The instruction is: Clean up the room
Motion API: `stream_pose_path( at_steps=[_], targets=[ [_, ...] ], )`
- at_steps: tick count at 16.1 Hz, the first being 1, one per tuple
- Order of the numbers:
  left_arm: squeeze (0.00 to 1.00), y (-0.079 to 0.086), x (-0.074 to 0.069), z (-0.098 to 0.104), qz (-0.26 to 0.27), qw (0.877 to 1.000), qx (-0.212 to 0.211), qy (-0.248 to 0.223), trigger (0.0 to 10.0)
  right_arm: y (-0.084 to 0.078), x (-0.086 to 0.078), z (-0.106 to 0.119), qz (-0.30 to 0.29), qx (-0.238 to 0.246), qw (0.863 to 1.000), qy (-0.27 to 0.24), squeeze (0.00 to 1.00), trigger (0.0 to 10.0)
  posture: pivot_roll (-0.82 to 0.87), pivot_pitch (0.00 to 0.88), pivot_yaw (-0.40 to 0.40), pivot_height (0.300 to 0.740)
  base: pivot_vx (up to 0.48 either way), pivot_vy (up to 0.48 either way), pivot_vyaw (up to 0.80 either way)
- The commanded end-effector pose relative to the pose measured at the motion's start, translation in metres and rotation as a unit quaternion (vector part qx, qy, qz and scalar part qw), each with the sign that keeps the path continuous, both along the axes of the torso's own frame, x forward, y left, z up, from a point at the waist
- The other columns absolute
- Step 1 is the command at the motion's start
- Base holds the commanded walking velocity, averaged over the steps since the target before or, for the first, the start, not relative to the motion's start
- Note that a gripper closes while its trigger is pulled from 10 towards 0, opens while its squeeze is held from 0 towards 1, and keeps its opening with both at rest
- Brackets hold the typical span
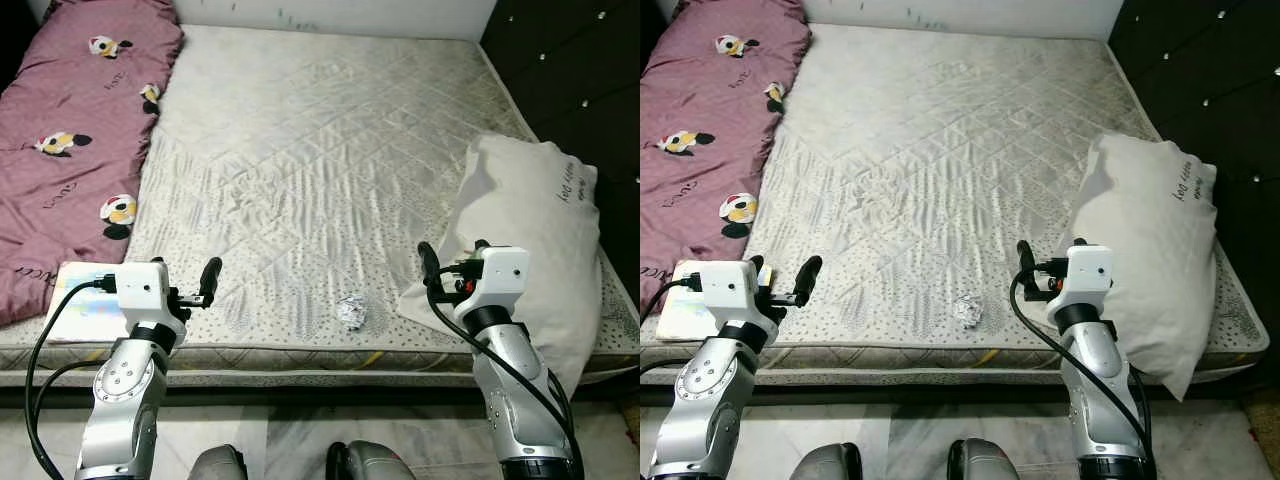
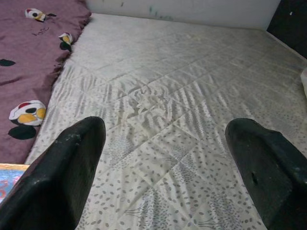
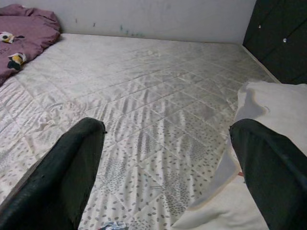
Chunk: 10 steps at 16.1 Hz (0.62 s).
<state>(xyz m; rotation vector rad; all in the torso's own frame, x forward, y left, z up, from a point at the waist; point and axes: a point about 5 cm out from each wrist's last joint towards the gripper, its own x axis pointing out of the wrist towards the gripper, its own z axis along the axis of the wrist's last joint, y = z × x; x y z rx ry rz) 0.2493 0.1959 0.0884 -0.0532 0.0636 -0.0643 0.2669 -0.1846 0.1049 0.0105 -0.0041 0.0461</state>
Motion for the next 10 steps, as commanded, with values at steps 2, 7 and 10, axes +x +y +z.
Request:
stream_pose_path(
  at_steps=[2,7,10],
  targets=[
    [0.00,-0.0005,-0.0014,-0.0018,0.003,1.000,0.000,0.004,10.0,-0.0032,-0.0003,-0.0005,-0.006,0.006,1.000,0.003,0.00,10.0,0.00,0.097,-0.075,0.740,0.000,0.000,0.00],
    [0.00,-0.0009,-0.0019,-0.0024,0.004,1.000,0.003,0.004,10.0,-0.0031,-0.0010,-0.0010,-0.001,0.008,1.000,0.003,0.00,10.0,0.00,0.094,-0.078,0.728,0.000,0.000,0.00],
    [0.00,-0.0010,-0.0018,-0.0030,0.005,1.000,0.005,0.005,10.0,-0.0028,-0.0011,-0.0013,0.002,0.010,1.000,0.005,0.00,10.0,0.00,0.094,-0.078,0.692,0.000,0.000,0.00]
  ],
)
